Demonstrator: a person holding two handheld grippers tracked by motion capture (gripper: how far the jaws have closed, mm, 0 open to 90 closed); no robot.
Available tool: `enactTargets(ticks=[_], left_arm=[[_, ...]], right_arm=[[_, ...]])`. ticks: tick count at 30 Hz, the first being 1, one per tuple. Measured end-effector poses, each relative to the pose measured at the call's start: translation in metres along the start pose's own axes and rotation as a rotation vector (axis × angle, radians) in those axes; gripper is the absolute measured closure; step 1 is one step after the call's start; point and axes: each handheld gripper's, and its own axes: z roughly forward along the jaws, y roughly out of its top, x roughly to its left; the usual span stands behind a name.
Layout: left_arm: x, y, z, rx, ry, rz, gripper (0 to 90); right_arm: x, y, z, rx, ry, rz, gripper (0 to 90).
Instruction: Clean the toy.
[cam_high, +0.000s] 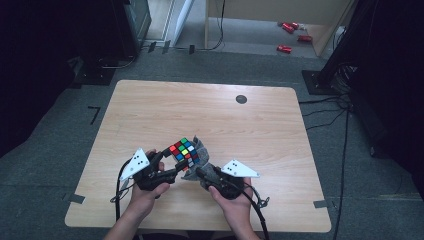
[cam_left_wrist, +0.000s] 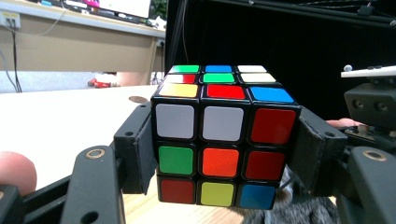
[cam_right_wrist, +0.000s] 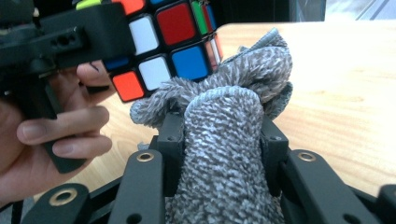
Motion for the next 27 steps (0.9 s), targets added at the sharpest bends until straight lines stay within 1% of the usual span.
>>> enactTargets(ticks=[1,4,5,6,7,8,9,11,12,13,14,15,17,20,21,22,23,25,26,27], left_arm=[[0.001,0.000,0.000,0.001,0.001,-0.002,34.3],[0.002,-0.001,0.001,0.008,0.011,-0.008,34.2],[0.003,-0.001,0.000,0.009,0.012,-0.007,34.2],[0.003,-0.002,0.000,0.007,0.013,-0.007,34.3],[0.003,-0.002,0.000,0.005,0.016,-0.008,34.3],[0.004,-0.001,0.000,0.003,0.017,-0.010,34.3],[0.004,-0.001,-0.001,-0.002,0.018,-0.016,34.3],[0.004,-0.001,-0.001,0.003,0.020,-0.010,34.3],[0.004,-0.001,-0.001,0.006,0.021,-0.010,34.3],[0.004,-0.002,-0.001,0.006,0.021,-0.014,34.3],[0.004,-0.002,0.000,0.007,0.021,-0.016,34.3],[0.004,-0.002,0.000,0.011,0.021,-0.012,34.3],[0.003,-0.003,0.001,0.014,0.018,-0.015,34.3],[0.002,-0.005,0.003,0.025,0.020,-0.008,34.3],[0.001,-0.005,0.003,0.025,0.020,-0.004,34.2],[0.001,-0.005,0.002,0.022,0.019,-0.003,34.3],[0.001,-0.004,0.002,0.015,0.015,-0.010,34.3],[0.002,-0.004,0.001,0.010,0.012,-0.012,34.3],[0.003,-0.004,0.001,0.010,0.014,-0.012,34.3],[0.003,-0.004,0.002,0.015,0.016,-0.014,34.3]], right_arm=[[0.003,-0.002,0.002,0.010,0.018,-0.008,62.3],[0.016,-0.007,0.011,0.046,0.091,-0.040,62.1],[0.020,-0.007,0.012,0.054,0.108,-0.056,62.1],[0.022,-0.007,0.012,0.055,0.111,-0.073,62.1],[0.021,-0.006,0.011,0.051,0.098,-0.090,62.1],[0.018,-0.003,0.009,0.046,0.083,-0.089,62.1],[0.014,-0.002,0.006,0.034,0.069,-0.077,62.2],[-0.001,0.002,-0.003,0.002,-0.002,-0.019,62.2],[-0.007,0.003,-0.007,-0.011,-0.023,0.006,62.1],[-0.010,0.004,-0.009,-0.015,-0.029,0.023,62.1],[-0.010,0.004,-0.009,-0.010,-0.025,0.025,61.8],[-0.008,0.003,-0.008,-0.001,-0.013,0.015,61.5],[0.001,0.000,-0.002,0.024,0.025,-0.005,61.0],[0.014,-0.007,0.008,0.074,0.097,-0.032,60.7],[0.015,-0.007,0.010,0.076,0.099,-0.047,60.8],[0.015,-0.007,0.009,0.074,0.089,-0.053,61.1],[0.012,-0.004,0.007,0.064,0.076,-0.045,61.4],[0.002,0.002,-0.001,0.027,0.027,-0.009,61.9],[-0.003,0.004,-0.005,0.011,0.001,0.001,62.0],[-0.006,0.005,-0.008,0.000,-0.014,0.003,61.9]])
